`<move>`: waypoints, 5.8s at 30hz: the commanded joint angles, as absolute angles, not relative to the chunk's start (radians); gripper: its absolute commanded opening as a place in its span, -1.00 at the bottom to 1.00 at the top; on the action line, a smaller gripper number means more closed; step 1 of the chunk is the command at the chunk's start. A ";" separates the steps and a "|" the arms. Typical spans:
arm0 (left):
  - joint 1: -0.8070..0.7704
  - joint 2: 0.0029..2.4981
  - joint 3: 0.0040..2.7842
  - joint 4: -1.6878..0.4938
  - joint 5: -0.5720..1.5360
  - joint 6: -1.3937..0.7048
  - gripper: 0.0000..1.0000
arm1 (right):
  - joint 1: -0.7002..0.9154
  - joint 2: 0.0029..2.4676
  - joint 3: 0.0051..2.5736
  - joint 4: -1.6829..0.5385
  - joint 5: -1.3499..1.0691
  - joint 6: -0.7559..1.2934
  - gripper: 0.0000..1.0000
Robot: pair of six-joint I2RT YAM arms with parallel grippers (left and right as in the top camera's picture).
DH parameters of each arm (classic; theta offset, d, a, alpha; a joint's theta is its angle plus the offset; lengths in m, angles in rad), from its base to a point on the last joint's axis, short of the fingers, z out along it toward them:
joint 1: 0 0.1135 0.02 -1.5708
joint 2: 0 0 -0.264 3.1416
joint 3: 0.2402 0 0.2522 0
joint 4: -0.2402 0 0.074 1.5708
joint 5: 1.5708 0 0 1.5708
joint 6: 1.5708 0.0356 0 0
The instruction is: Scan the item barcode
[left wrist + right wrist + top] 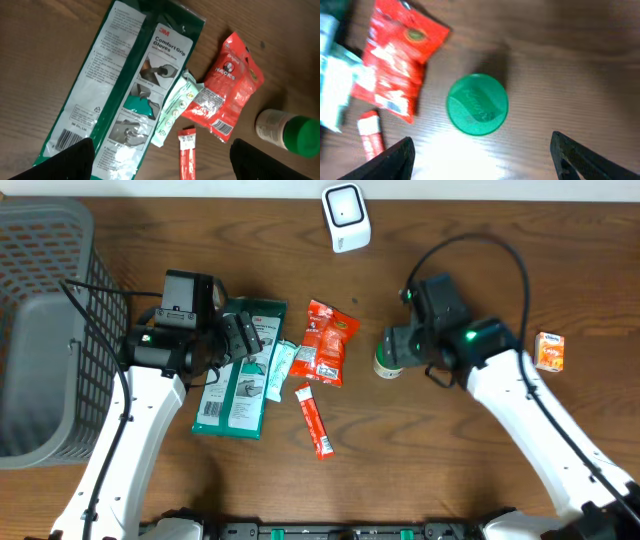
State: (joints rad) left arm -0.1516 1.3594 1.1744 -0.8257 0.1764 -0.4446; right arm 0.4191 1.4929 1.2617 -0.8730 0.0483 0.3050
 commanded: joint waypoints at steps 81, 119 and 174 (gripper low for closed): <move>-0.149 1.354 1.190 -0.825 0.167 -0.439 0.73 | 0.387 2.071 1.495 -1.025 0.149 0.020 0.59; -0.149 1.354 1.190 -0.825 0.167 -0.439 0.73 | 0.387 2.071 1.514 -1.050 0.017 0.302 0.79; -0.149 1.354 1.190 -0.825 0.167 -0.439 0.74 | 0.388 1.782 1.950 -1.158 -0.039 0.167 -0.31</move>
